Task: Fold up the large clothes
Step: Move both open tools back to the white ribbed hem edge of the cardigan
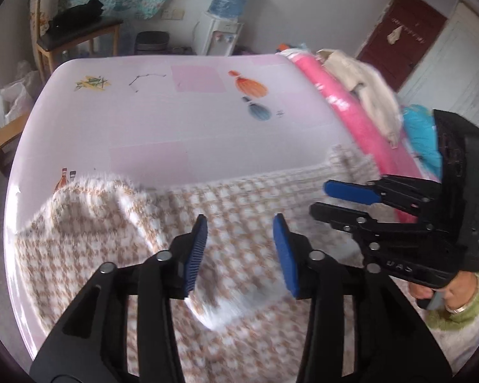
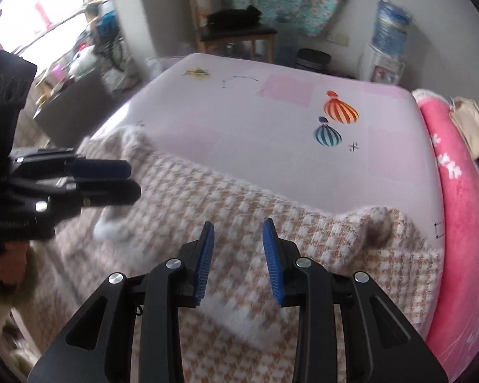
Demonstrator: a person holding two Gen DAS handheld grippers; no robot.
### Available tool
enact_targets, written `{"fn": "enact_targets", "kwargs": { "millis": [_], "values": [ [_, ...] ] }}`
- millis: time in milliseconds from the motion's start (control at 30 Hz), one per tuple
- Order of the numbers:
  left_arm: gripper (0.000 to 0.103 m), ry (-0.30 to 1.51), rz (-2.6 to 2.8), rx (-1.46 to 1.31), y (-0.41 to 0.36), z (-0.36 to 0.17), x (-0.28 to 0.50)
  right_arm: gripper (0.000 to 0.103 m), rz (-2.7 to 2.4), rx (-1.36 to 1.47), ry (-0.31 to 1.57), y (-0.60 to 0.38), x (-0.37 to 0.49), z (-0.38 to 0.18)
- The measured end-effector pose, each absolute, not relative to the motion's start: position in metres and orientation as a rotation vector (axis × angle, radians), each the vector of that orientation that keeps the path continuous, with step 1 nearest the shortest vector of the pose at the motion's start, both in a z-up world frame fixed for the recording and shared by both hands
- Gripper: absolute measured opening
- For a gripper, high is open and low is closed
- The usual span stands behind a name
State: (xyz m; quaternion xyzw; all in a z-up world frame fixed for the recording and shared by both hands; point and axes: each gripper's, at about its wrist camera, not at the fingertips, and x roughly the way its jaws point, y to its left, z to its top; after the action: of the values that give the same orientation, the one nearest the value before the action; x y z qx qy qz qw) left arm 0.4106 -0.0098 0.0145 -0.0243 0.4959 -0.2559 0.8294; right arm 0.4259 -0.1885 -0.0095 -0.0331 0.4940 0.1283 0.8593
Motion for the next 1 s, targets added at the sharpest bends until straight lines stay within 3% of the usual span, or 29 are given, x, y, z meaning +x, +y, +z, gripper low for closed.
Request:
{"fn": "enact_targets", "kwargs": {
  "millis": [167,300,333,567,900,1000],
  "values": [
    [0.044,1.07,-0.503,-0.031,-0.007,0.004,0.407,0.034,0.251,-0.015,1.053,-0.202,0.412,-0.009],
    [0.059,1.048,-0.473,-0.026,-0.002,0.008,0.402,0.042,0.241,-0.004,1.027,-0.207,0.409,-0.005],
    [0.06,1.074,-0.443,0.0,-0.004,0.001,0.404,0.05,0.232,-0.031,1.056,-0.204,0.412,-0.015],
    [0.061,1.075,-0.372,0.055,-0.006,0.02,0.386,0.053,0.187,-0.09,1.007,-0.194,0.386,0.013],
    [0.078,0.981,-0.303,0.048,0.039,0.074,0.295,0.093,0.15,-0.016,0.774,-0.195,0.277,0.085],
    [0.08,0.961,-0.28,0.034,0.052,0.079,0.266,0.097,0.125,-0.007,0.708,-0.191,0.246,0.098]
  ]
}}
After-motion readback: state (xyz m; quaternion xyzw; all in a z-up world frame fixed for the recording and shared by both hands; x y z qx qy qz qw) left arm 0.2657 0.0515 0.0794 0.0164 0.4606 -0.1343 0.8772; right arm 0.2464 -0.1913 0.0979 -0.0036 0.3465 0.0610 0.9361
